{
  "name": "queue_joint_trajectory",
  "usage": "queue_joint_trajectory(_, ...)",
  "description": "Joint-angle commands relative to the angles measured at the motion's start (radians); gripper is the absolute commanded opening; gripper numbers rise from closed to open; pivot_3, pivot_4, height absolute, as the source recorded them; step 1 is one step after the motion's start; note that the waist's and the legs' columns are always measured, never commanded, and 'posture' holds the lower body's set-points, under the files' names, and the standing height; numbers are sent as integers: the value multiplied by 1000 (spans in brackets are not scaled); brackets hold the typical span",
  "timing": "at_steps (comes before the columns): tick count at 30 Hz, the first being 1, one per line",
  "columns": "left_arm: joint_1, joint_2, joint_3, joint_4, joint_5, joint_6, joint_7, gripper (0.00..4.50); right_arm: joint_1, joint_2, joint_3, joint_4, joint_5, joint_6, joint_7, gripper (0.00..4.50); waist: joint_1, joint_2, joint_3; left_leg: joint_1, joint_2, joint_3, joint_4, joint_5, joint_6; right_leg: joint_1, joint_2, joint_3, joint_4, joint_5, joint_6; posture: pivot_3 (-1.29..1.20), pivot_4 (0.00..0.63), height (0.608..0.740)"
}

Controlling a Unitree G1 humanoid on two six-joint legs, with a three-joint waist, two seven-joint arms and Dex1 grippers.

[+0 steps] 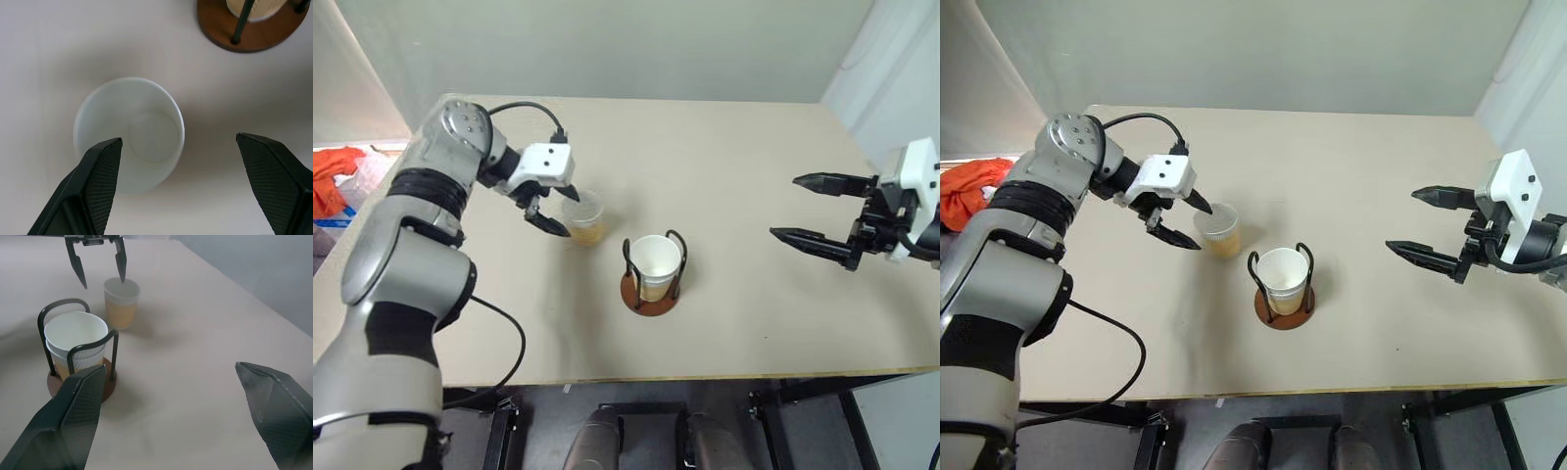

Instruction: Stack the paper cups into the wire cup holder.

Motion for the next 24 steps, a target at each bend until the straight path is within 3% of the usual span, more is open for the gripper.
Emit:
queue_joint_trajectory(1, 3, -20, 35, 4, 88, -36, 48, 4079, -7, -24, -49, -35, 16, 9, -14, 4500, 0, 0, 0, 0, -1, 2, 0, 0, 1, 0, 0, -1, 0, 0, 0, 0, 150, 740)
queue_joint_trajectory(5, 17, -35, 62, 14, 147, -53, 84, 2882, 6, -29, -69, -51, 23, 25, -19, 4500, -2, 0, 0, 0, -1, 2, 0, -6, 10, 0, -2, 0, 0, 0, 1, 0, 150, 740)
queue_joint_trajectory(13, 11, -39, 131, 7, 195, -75, 49, 171, 22, -20, -77, -71, 28, 38, -39, 4500, -6, 0, 0, 1, -3, 3, 0, -5, 13, -1, -3, 0, 1, 0, 2, 0, 150, 740)
queue_joint_trajectory(20, -89, -23, 197, -29, 114, -86, -47, 40, 13, -32, -79, -57, 27, 28, -29, 4500, -6, 0, 0, 0, -5, 1, 1, -5, 15, -1, -5, 2, 1, 1, 4, 0, 150, 740)
queue_joint_trajectory(24, -154, 24, 108, -189, -164, -12, -47, 40, 46, -41, -127, -56, 46, 33, -1, 4500, -7, -1, 0, -1, -9, 2, -1, -5, 17, -1, -6, 2, 1, 1, 5, 0, 150, 740)
